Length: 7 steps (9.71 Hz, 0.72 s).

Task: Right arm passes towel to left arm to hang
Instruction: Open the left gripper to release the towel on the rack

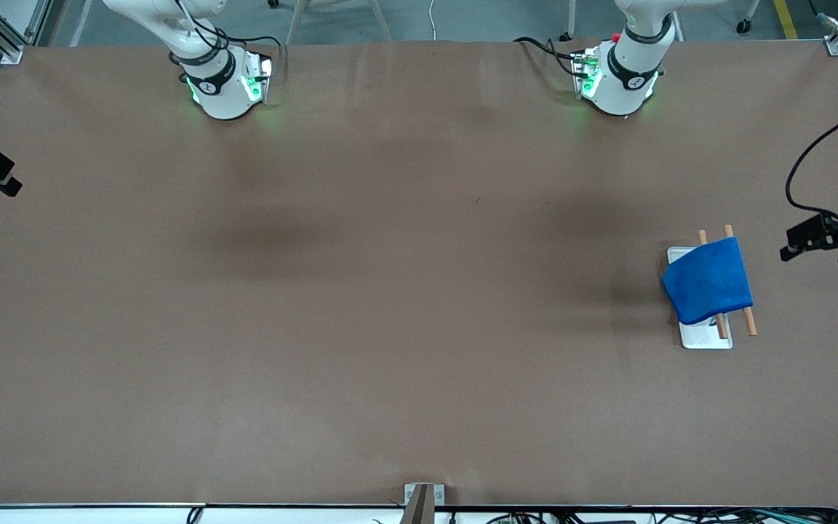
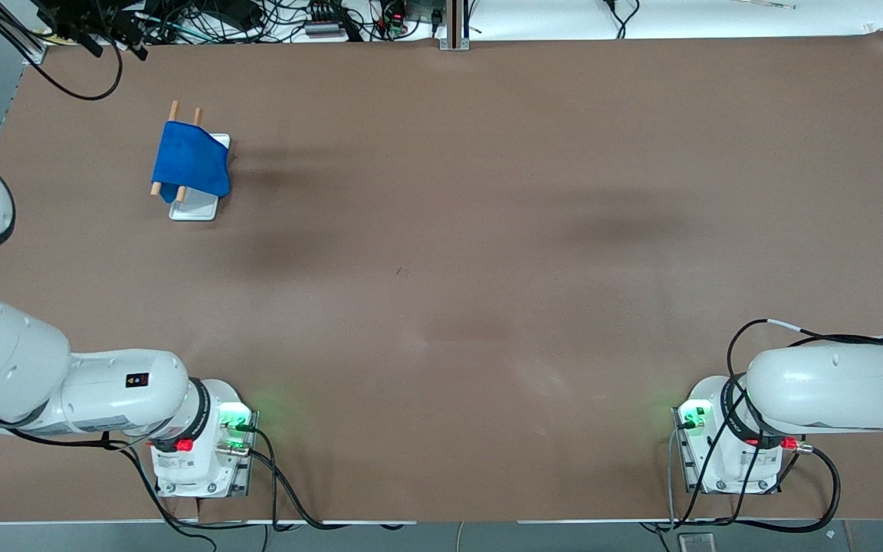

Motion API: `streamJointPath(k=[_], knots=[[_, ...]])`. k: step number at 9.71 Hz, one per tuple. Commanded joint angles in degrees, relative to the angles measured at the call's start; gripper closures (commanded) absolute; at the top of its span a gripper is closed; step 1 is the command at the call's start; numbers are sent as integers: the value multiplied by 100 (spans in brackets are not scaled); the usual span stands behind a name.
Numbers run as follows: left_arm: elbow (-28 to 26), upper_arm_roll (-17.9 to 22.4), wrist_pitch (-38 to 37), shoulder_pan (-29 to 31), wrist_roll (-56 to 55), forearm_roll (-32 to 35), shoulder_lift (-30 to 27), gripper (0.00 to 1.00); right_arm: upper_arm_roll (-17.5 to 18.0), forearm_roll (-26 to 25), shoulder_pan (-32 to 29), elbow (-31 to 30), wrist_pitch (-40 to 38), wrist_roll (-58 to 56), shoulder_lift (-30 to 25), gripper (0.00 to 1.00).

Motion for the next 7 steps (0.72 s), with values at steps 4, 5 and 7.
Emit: streamJointPath(k=[4, 5, 7], knots=[[224, -704, -1143, -186, -1239, 405, -595, 0, -47, -93, 54, -21, 94, -54, -56, 0], [523, -869, -1363, -240, -1625, 651, -455, 0, -91, -102, 98, -21, 94, -54, -56, 0], [859, -1169, -1785, -231, -2197, 715, -418, 0, -127, -120, 177, -30, 86, -54, -65, 0]])
